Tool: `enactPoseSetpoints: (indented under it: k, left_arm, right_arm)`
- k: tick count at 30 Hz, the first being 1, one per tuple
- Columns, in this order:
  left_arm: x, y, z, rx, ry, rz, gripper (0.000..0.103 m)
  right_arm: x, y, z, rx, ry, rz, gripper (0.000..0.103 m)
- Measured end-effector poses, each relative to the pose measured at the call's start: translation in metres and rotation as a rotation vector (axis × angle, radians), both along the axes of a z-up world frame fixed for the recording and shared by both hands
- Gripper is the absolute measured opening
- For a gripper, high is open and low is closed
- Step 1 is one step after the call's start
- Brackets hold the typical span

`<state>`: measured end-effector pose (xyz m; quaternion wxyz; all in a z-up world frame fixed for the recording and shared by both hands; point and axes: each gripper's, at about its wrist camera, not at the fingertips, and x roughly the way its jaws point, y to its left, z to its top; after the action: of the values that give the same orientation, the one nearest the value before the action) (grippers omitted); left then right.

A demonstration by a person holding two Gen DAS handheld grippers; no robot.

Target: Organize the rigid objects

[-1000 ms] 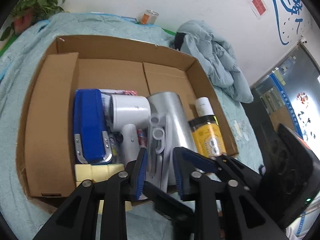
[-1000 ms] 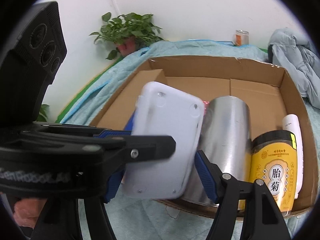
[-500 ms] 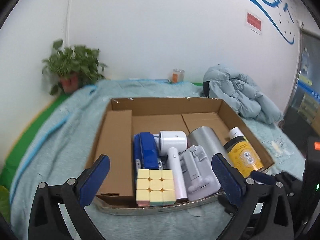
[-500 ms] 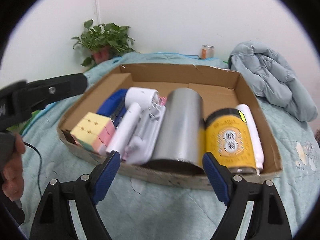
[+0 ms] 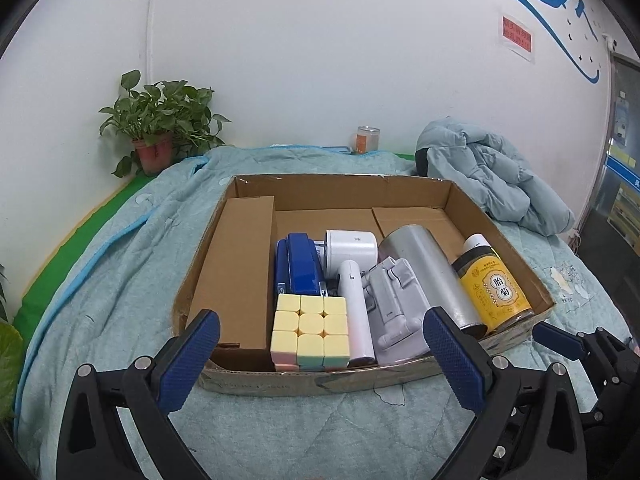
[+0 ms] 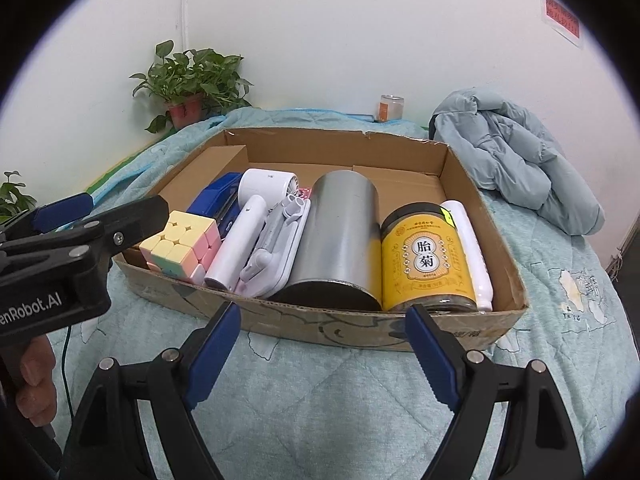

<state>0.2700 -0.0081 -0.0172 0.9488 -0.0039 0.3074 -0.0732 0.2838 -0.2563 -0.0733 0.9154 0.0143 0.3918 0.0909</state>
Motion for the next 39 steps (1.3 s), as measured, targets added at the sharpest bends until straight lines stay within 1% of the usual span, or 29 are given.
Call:
enactPoseSetpoints:
  k: [12, 21, 39]
  left_arm:
    - [0.0037, -0.0034, -0.0014, 0.014, 0.031, -0.015, 0.102]
    - [0.0018, -0.0004, -0.0025, 0.028, 0.032, 0.009, 0.102]
    - [0.0050, 0.0024, -0.0069, 0.006, 0.037, 0.009, 0.102]
  right_arm:
    - [-0.0058, -0.0022, 0.0000, -0.002, -0.003, -0.010, 0.084]
    - [-0.0064, -0.0037, 0.0000, -0.007, -0.007, -0.016, 0.084]
    - [-0.0026, -0.0009, -0.0039, -0.014, 0.002, -0.008, 0.084]
